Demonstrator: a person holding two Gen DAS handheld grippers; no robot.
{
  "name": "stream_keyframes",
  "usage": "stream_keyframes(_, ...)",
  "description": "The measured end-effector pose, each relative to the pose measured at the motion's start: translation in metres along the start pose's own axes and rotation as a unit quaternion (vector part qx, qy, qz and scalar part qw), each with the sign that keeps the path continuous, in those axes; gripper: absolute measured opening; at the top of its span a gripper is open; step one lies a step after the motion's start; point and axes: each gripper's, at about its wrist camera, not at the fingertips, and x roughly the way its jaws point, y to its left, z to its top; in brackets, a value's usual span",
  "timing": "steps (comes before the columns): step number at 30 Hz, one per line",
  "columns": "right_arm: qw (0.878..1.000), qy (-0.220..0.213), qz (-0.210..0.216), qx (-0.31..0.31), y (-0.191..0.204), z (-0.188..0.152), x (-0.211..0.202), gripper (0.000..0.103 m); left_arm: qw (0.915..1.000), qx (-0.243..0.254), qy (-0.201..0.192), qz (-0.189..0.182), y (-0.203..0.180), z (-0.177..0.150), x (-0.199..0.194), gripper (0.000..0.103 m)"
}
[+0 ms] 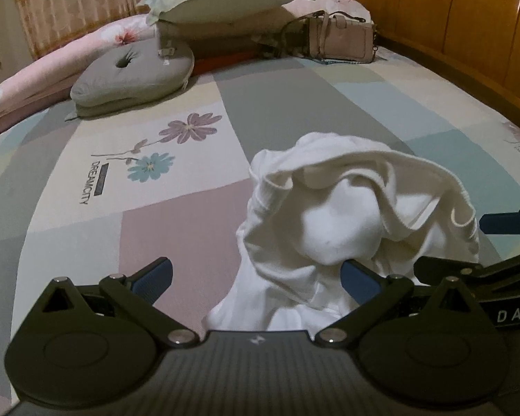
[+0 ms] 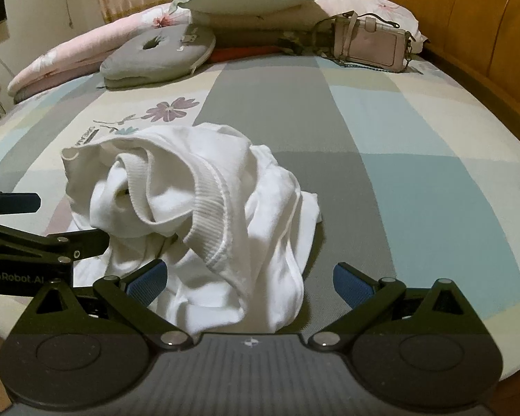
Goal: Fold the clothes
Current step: 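Move both tools toward the crumpled white shirt and reach into it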
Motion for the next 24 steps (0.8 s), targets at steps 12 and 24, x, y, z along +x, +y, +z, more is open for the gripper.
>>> stream_keyframes(12,1.000,-0.004,-0.023,-0.015,0.002,0.004,0.001,0.103,1.0000,-0.005,0.000,-0.006,0.006,0.008,0.010,0.102)
stream_keyframes(24,0.999,-0.014,-0.048,-0.010,-0.017,0.016,0.006,0.103,0.9995,-0.026,-0.002,-0.019,0.028,0.017,0.016,0.102)
